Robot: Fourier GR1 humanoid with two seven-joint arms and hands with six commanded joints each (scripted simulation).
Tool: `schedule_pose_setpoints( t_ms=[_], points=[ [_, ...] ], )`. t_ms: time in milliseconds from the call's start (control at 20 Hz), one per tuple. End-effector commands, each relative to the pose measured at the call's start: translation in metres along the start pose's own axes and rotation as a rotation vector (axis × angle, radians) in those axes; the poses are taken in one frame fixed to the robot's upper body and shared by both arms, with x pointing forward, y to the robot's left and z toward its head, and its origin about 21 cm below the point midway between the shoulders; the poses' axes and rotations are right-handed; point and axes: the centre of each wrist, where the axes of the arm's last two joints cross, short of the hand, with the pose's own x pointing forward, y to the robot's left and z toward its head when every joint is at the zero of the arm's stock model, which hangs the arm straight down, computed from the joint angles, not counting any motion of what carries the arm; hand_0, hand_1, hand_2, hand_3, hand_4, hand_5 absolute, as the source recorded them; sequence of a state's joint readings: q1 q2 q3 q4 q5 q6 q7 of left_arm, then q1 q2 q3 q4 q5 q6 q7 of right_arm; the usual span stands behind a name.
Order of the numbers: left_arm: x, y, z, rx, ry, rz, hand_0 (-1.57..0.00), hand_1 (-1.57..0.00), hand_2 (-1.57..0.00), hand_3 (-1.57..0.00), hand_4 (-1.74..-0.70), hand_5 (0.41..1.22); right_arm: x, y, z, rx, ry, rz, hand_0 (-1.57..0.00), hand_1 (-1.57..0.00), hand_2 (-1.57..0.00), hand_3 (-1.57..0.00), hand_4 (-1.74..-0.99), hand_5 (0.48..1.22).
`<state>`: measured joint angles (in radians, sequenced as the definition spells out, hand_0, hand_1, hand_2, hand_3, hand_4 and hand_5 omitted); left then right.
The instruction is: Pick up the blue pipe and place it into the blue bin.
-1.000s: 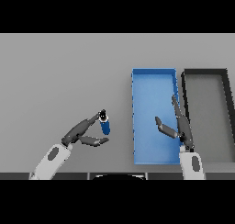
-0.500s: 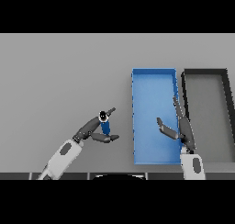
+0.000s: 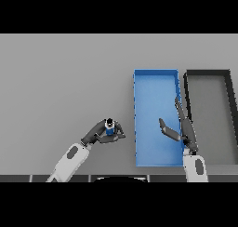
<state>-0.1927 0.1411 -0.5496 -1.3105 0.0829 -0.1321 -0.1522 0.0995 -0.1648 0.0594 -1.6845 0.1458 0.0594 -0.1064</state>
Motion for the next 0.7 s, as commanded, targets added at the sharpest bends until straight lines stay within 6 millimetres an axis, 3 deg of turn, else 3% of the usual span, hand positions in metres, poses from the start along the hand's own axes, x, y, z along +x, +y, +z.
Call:
schedule_pose_setpoints(
  t_ms=[0, 250, 650],
  points=[
    [0.0, 0.001, 0.002, 0.008, -0.007, -0.025, -1.17, -1.24, -1.28, -1.27, -1.55, 1.094, -0.002, -0.001, -0.001, -0.006, 0.01, 0.005, 0.0, 0.0, 0.0, 0.0, -1.228, 0.656],
    [0.011, -0.004, -0.007, 0.034, -0.086, -0.036, -1.44, -1.46, -1.48, -1.47, -1.48, 1.179, 0.002, -0.001, -0.006, -0.01, 0.004, -0.006, 0.0, 0.0, 0.0, 0.0, -1.217, 0.631],
    [0.063, -0.003, -0.017, -0.011, -0.257, -0.046, -1.55, -1.55, -1.56, -1.55, -1.47, 1.214, 0.001, -0.002, -0.003, -0.005, 0.0, 0.022, 0.0, 0.0, 0.0, 0.0, -1.194, 0.642]
  ],
)
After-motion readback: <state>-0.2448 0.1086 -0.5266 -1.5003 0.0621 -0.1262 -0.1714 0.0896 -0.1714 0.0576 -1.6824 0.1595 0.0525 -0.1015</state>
